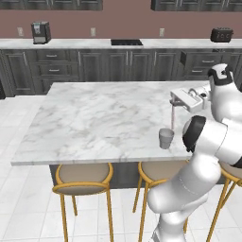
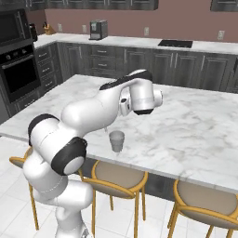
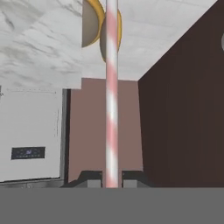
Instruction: Take a straw from the drawer in front and place it inside the glass cup on the dining counter.
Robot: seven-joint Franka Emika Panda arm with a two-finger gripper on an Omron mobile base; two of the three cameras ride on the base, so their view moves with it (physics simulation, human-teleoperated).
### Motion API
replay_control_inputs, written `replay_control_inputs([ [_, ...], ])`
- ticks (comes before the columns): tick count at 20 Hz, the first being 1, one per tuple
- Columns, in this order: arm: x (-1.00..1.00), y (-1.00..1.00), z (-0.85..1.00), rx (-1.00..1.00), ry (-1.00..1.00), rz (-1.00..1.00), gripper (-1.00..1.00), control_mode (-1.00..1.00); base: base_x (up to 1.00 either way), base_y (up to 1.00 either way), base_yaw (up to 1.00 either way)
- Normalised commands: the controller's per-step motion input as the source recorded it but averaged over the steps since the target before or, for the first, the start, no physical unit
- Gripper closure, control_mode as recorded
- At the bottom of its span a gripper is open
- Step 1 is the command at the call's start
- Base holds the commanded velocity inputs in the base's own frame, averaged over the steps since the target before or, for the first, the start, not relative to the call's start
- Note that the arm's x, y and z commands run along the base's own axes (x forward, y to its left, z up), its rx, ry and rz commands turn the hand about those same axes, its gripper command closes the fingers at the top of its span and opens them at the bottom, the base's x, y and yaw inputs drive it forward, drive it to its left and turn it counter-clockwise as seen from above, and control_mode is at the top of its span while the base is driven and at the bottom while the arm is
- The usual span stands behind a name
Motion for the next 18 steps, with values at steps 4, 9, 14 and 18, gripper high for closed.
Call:
replay_control_inputs([
  [4, -0.01, -0.08, -0.07, 0.0, 0.0, 0.0, 1.0, -1.0, 0.0, 0.0, 0.0],
  [9, 0.0, 0.0, -0.17, 0.0, 0.0, 0.0, 1.0, -1.0, 0.0, 0.0, 0.0],
  [14, -0.01, -0.01, -0.13, 0.0, 0.0, 0.0, 1.0, -1.0, 0.0, 0.0, 0.0],
  [18, 0.18, -0.01, -0.24, 0.0, 0.0, 0.0, 1.0, -1.0, 0.0, 0.0, 0.0],
])
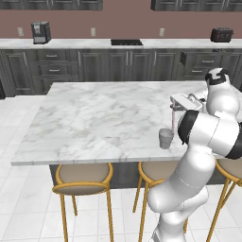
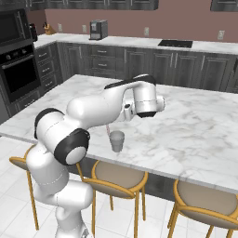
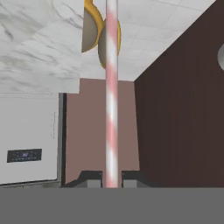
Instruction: Take a straw from the drawer in front and place it inside the glass cup on the dining counter.
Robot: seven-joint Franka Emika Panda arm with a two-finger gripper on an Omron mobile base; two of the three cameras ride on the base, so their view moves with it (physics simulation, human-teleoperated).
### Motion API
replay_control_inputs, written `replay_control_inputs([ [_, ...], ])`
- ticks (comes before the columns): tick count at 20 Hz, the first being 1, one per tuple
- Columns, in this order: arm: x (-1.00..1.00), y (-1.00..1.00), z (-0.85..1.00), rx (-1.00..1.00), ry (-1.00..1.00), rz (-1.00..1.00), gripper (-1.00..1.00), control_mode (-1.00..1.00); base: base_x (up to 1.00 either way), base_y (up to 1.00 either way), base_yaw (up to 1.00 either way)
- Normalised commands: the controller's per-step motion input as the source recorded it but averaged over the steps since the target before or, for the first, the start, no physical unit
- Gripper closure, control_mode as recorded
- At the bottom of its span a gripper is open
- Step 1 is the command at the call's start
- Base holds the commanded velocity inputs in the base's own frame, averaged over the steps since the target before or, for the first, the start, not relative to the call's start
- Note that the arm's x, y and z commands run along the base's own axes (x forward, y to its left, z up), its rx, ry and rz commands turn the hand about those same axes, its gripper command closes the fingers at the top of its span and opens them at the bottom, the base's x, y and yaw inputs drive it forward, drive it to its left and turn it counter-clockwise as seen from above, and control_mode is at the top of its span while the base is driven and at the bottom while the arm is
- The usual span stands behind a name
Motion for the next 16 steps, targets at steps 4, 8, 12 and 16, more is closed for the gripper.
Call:
replay_control_inputs([
  [4, 0.16, -0.05, -0.31, 0.0, 0.0, 0.0, 1.0, -1.0, 0.0, 0.0, 0.0],
  [8, 0.07, -0.07, -0.23, 0.0, 0.0, 0.0, 1.0, -1.0, 0.0, 0.0, 0.0],
  [12, 0.01, -0.07, -0.21, 0.0, 0.0, 0.0, 1.0, -1.0, 0.0, 0.0, 0.0],
  [16, 0.04, -0.02, -0.18, 0.0, 0.0, 0.0, 1.0, -1.0, 0.0, 0.0, 0.0],
])
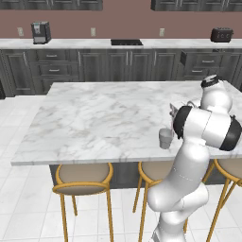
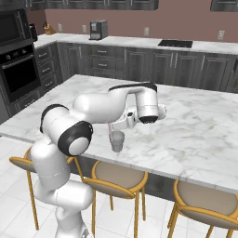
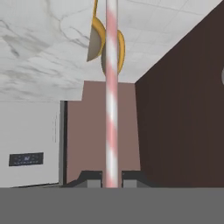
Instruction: Take a straw from the drawer in front and place it inside the glass cup on the dining counter.
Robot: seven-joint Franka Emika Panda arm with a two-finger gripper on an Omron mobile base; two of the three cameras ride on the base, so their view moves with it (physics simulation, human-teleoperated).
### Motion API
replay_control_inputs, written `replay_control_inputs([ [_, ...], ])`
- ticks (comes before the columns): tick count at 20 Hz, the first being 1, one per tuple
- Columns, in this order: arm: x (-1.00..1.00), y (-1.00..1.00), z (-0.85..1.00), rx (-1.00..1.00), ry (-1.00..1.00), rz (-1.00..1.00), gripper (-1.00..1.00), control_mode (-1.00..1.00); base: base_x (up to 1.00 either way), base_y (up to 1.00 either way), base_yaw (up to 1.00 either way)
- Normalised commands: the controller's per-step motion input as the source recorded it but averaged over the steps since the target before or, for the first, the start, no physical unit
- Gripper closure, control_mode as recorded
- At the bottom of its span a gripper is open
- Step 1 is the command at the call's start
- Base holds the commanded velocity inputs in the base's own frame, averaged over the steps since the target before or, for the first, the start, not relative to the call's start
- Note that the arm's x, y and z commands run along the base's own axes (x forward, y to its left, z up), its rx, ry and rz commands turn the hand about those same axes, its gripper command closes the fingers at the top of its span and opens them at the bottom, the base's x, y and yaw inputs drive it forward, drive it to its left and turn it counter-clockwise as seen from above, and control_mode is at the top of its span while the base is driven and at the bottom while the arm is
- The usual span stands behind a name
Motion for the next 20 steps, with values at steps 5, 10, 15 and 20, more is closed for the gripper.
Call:
replay_control_inputs([
  [5, 0.02, -0.01, -0.05, 0.0, 0.0, 0.0, 1.0, -1.0, 0.0, 0.0, 0.0],
  [10, 0.04, 0.0, 0.37, 0.03, 0.0, -0.02, 1.0, -1.0, 0.0, 0.0, 0.0],
  [15, 0.2, 0.0, 0.34, 0.02, 0.0, -0.05, 1.0, -1.0, 0.0, 0.0, 0.0],
  [20, 0.24, -0.01, -0.13, 0.0, 0.0, -0.01, 1.0, -1.0, 0.0, 0.0, 0.0],
])
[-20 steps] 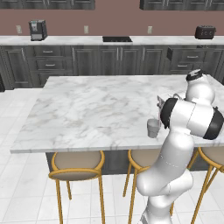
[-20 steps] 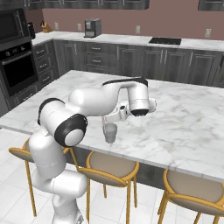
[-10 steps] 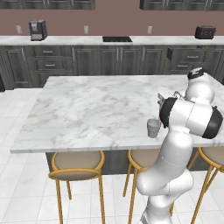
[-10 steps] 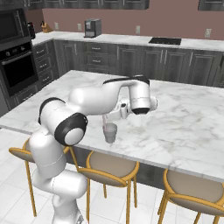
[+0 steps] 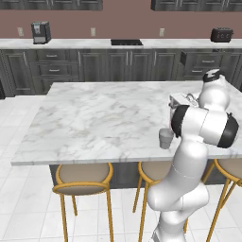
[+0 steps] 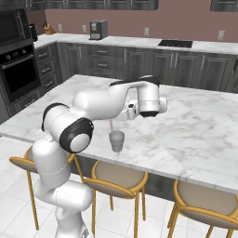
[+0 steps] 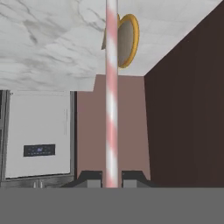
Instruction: Take a straw from the drawer in front and place it inside the glass cup on the dining counter.
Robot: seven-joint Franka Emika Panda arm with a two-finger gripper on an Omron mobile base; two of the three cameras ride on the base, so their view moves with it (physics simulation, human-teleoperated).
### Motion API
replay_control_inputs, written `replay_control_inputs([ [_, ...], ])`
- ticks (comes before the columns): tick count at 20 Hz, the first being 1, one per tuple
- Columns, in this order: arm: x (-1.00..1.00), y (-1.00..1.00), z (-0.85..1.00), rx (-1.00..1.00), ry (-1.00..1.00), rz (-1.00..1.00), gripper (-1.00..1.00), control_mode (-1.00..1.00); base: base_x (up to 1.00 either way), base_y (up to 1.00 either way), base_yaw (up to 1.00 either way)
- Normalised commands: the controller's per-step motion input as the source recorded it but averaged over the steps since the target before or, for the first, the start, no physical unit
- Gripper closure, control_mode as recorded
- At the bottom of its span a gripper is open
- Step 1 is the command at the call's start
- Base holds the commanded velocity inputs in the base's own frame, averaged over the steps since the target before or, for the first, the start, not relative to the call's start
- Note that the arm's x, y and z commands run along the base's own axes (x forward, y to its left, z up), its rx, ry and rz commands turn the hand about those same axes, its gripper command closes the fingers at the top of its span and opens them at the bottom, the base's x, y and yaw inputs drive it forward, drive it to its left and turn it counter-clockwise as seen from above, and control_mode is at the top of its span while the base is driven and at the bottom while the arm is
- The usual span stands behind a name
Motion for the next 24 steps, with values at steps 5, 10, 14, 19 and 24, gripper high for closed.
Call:
replay_control_inputs([
  [5, 0.1, -0.03, -0.33, 0.0, 0.0, 0.0, 1.0, -1.0, 0.0, 0.0, 0.0],
  [10, 0.13, -0.01, -0.25, 0.0, 0.0, 0.0, 1.0, -1.0, 0.0, 0.0, 0.0],
  [14, 0.06, -0.04, -0.18, 0.0, 0.0, 0.0, 1.0, -1.0, 0.0, 0.0, 0.0],
  [19, 0.02, -0.08, -0.29, 0.0, 0.0, 0.0, 1.0, -1.0, 0.0, 0.0, 0.0],
  [24, 0.03, -0.07, -0.23, 0.0, 0.0, 0.0, 1.0, -1.0, 0.0, 0.0, 0.0],
])
